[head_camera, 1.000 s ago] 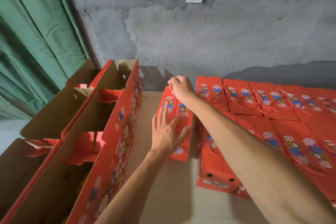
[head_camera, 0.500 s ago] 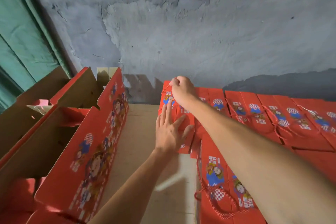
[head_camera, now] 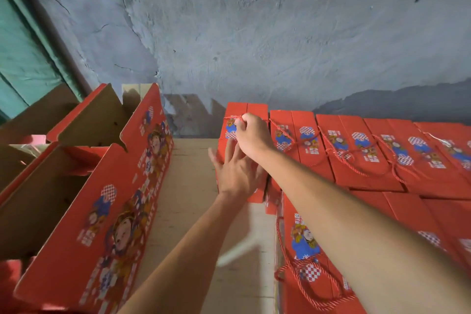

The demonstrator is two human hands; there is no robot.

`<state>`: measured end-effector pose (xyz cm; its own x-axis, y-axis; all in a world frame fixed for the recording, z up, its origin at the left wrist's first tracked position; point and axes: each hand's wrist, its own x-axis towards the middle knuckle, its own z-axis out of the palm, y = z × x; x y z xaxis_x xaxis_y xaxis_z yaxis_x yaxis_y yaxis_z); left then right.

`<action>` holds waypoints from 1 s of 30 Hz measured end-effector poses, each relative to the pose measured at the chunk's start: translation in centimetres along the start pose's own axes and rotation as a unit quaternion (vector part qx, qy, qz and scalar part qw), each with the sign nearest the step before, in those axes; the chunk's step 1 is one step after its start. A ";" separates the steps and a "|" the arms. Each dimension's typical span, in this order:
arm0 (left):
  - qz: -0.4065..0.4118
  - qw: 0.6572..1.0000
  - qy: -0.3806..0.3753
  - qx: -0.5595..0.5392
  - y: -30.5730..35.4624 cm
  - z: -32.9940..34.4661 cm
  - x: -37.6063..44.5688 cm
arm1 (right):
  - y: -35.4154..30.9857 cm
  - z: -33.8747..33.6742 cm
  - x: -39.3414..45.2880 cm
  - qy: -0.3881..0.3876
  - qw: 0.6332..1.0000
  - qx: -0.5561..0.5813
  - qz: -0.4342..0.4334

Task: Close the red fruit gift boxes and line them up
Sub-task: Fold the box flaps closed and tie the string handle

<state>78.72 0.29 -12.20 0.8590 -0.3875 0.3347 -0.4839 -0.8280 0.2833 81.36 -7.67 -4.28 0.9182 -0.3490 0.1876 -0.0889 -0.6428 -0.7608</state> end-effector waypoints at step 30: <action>0.115 0.967 0.032 -0.223 -2.6 -1.5 -0.2 | -1.5 -1.6 -3.9 0.007 0.990 -0.085 0.113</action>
<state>79.52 3.12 -11.63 0.7143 -0.5038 0.4858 -0.6978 -0.4598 0.5492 77.29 -6.37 -2.87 0.8626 -0.5047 0.0340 -0.3557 -0.6529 -0.6687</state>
